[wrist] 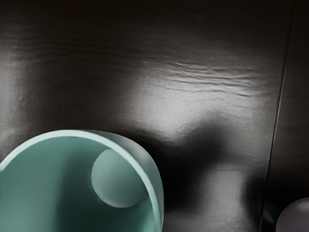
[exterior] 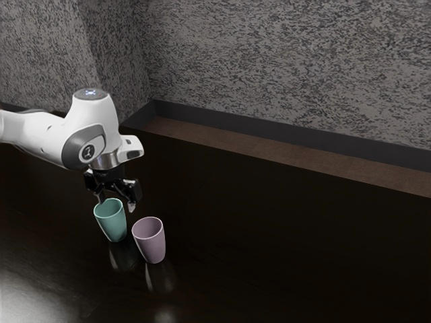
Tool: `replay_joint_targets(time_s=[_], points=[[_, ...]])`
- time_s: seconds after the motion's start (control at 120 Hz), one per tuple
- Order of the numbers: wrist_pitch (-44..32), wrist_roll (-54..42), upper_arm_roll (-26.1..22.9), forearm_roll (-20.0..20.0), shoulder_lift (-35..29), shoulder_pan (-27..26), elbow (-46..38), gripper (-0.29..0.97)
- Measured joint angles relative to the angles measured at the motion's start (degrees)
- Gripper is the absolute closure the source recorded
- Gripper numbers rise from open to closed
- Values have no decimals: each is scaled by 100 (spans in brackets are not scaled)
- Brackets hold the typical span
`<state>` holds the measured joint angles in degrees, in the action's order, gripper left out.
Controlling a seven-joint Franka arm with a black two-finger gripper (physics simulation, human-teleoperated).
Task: Place the left cup onto the right cup
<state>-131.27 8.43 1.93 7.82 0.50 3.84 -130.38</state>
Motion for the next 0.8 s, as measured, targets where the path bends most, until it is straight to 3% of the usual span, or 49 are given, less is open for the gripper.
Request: replay_joint_targets(time_s=[0.8], points=[[-473,18,-9,4,497,4,36,27]])
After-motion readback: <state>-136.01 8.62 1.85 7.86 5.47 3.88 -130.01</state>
